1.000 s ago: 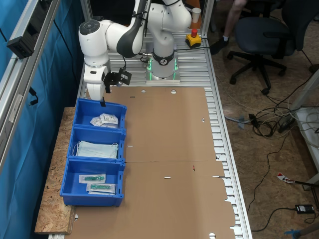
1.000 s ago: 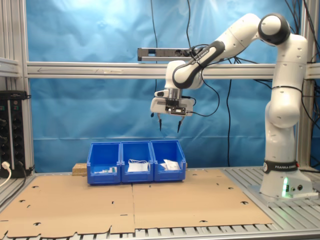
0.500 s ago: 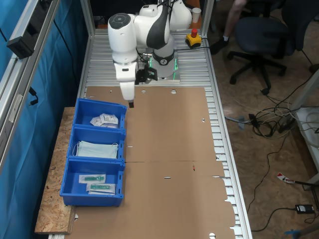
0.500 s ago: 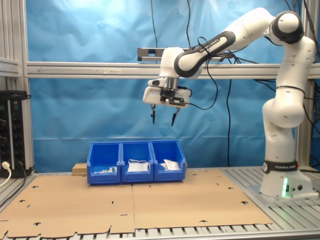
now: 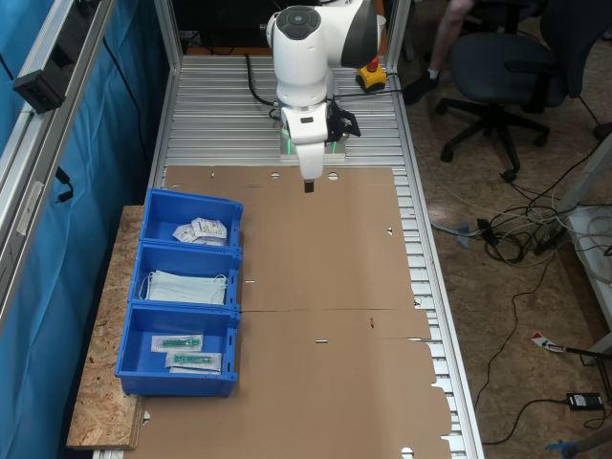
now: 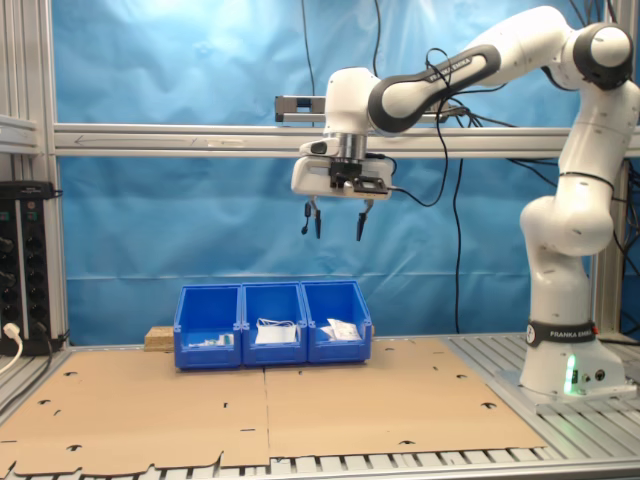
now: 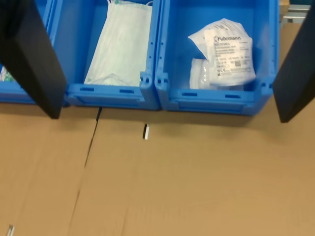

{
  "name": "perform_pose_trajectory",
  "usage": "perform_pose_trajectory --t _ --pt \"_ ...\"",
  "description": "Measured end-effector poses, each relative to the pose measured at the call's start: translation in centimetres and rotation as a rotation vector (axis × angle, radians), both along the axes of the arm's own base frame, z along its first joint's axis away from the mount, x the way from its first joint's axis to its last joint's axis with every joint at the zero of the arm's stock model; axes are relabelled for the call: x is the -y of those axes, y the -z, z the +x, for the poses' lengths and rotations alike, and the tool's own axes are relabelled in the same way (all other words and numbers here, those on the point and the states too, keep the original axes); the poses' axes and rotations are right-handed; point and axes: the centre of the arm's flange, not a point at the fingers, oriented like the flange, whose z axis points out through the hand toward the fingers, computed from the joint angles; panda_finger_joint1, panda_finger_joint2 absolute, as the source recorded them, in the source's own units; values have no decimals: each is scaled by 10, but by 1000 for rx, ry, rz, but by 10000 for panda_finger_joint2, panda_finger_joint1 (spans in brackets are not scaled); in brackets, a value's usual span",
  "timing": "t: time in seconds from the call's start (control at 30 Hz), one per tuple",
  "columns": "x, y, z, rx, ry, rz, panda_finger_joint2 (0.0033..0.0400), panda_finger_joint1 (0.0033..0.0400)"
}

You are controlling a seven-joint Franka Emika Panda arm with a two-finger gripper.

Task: Pick and place sorting task of medical equipment.

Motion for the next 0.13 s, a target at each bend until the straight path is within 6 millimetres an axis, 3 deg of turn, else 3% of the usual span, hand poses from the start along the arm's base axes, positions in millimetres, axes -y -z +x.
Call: perform_pose_trajectory --t 0.13 --pt "-26 -9 -7 -22 -9 -12 400 400"
